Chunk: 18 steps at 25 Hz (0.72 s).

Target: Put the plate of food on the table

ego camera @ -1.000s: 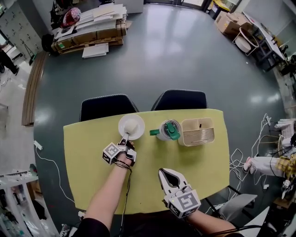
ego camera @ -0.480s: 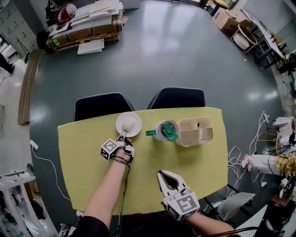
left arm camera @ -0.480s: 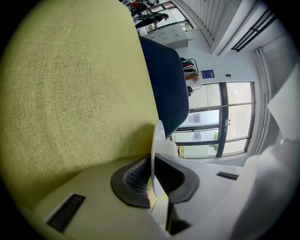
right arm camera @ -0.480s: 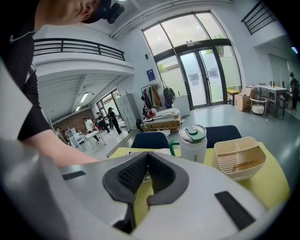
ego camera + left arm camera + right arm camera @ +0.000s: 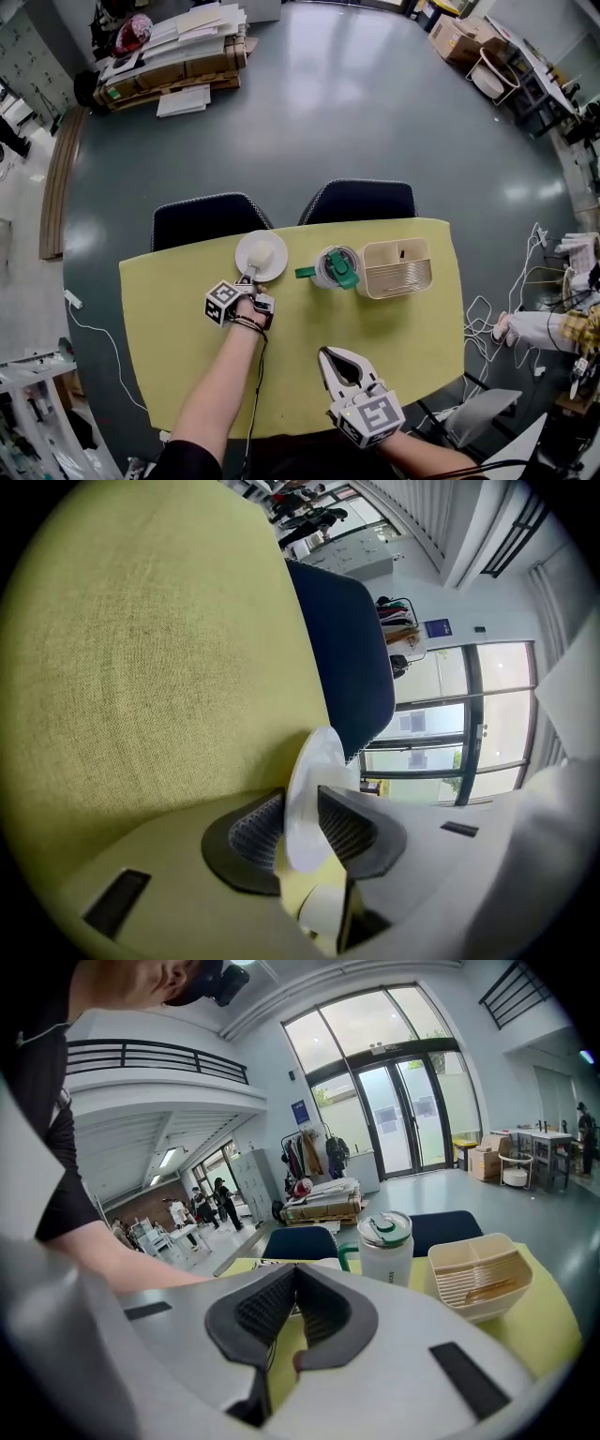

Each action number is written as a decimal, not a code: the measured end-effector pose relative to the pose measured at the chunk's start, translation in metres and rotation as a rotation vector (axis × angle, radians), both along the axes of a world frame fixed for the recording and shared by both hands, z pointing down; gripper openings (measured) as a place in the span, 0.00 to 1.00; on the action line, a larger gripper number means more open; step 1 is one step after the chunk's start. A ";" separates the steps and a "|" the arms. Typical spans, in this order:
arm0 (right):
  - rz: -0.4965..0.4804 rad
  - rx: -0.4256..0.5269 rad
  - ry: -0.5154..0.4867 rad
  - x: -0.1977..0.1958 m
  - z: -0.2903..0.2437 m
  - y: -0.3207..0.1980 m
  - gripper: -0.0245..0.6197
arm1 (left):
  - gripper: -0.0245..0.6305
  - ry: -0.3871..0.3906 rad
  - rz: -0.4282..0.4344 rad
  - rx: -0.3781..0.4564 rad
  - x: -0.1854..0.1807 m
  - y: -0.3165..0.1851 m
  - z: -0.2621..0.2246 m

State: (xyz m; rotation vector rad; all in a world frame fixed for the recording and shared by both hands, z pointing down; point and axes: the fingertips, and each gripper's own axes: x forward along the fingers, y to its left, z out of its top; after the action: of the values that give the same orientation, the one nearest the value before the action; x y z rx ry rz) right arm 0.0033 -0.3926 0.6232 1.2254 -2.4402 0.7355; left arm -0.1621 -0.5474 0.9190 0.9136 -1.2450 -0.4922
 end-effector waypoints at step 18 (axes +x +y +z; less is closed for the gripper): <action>0.032 0.011 0.001 0.011 -0.004 0.011 0.05 | 0.35 -0.170 0.080 0.107 -0.006 0.025 -0.031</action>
State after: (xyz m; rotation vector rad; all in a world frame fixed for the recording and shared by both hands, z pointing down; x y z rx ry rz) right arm 0.0139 -0.3821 0.6194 1.2712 -2.4328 0.7309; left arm -0.1685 -0.5228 0.8883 1.1098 -1.3395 -0.4273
